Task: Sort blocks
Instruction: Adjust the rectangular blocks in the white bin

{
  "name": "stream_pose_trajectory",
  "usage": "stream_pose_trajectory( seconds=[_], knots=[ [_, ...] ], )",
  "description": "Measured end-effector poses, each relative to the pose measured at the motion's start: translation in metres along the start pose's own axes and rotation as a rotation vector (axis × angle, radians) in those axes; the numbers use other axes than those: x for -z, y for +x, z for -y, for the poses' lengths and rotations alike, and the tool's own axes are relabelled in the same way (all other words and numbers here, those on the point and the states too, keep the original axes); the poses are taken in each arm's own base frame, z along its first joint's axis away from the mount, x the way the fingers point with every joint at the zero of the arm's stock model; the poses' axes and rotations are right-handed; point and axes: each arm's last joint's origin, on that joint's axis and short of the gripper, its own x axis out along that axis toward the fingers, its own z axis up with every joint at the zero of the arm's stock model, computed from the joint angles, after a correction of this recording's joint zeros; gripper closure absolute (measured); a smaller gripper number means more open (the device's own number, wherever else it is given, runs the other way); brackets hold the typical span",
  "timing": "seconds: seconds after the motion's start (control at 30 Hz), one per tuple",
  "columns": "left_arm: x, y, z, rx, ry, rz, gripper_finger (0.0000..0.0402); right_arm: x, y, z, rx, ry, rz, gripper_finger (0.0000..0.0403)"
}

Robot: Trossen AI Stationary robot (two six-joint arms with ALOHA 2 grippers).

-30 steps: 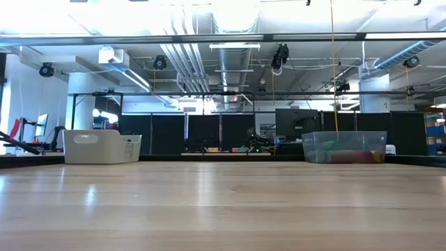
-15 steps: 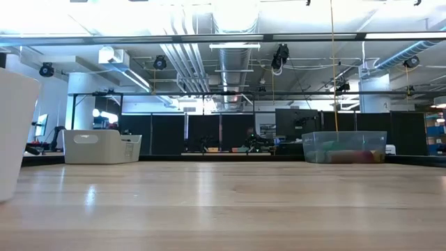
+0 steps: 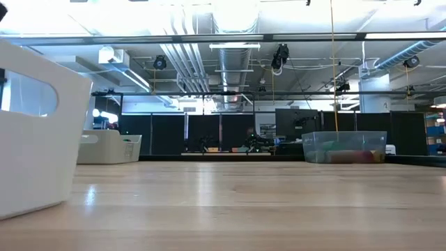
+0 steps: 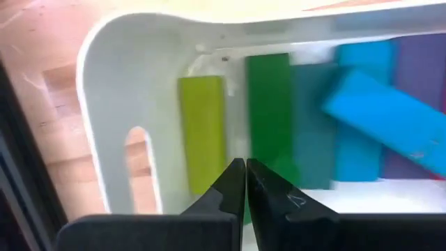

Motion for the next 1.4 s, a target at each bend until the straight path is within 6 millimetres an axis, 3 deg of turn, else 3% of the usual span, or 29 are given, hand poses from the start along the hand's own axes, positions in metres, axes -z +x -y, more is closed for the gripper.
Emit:
stream_pose_trajectory(
  seconds=[0.33, 0.6, 0.97, 1.07, 1.23, 1.4],
  knots=[
    [0.0, -0.007, 0.004, 0.009, 0.021, -0.022, 0.0402, 0.001, 0.0, 0.0, -0.005, -0.018, -0.025, 0.0183],
    [0.01, -0.031, 0.019, 0.196, 0.228, -0.044, 0.0402, 0.002, 0.0, 0.0, -0.011, -0.038, -0.05, 0.0183],
    [0.007, 0.0, 0.028, 0.24, 0.304, -0.16, 0.0402, 0.004, 0.003, -0.001, -0.002, -0.055, -0.053, 0.0184],
    [0.0, 0.008, 0.023, 0.17, 0.277, -0.128, 0.0402, 0.004, 0.003, -0.001, -0.003, -0.055, -0.052, 0.0183],
    [-0.018, 0.007, 0.002, -0.086, 0.128, 0.006, 0.0402, 0.004, 0.003, -0.001, -0.003, -0.051, -0.052, 0.0182],
    [-0.017, -0.005, 0.003, -0.08, 0.125, 0.042, 0.0402, 0.004, 0.002, -0.001, -0.005, -0.051, -0.054, 0.0183]
  ],
)
